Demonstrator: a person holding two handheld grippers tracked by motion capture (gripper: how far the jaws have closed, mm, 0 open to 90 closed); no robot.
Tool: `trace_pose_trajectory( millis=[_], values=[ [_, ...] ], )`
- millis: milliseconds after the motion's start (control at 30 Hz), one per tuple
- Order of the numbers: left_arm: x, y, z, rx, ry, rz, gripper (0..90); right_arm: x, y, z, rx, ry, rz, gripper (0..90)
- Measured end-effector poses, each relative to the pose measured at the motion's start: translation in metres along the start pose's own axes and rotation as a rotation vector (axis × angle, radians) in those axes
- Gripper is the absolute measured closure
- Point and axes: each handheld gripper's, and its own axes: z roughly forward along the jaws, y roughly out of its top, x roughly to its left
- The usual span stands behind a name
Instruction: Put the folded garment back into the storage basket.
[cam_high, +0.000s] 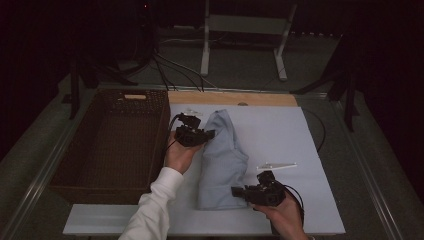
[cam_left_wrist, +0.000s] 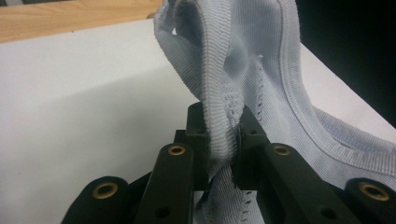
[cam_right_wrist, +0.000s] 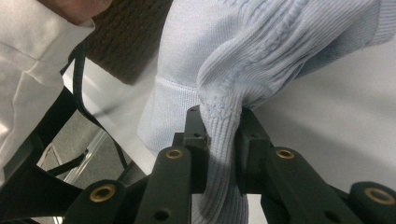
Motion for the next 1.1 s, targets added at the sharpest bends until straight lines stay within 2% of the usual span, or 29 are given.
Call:
trace_pose_trajectory(
  millis=[267,733,1100],
  values=[
    [-0.001,0.007,-0.012,-0.007,0.016,0.007,80.4,0.006,0.008,0.001,-0.021,0.013,0.015,78.2],
    [0.001,0.019,-0.027,-0.015,0.029,0.016,80.4,0.018,0.025,0.003,-0.035,0.027,0.003,78.2],
    [0.007,0.028,-0.039,-0.031,0.004,0.012,80.4,0.02,0.041,0.007,-0.013,0.024,0.014,78.2]
  ],
)
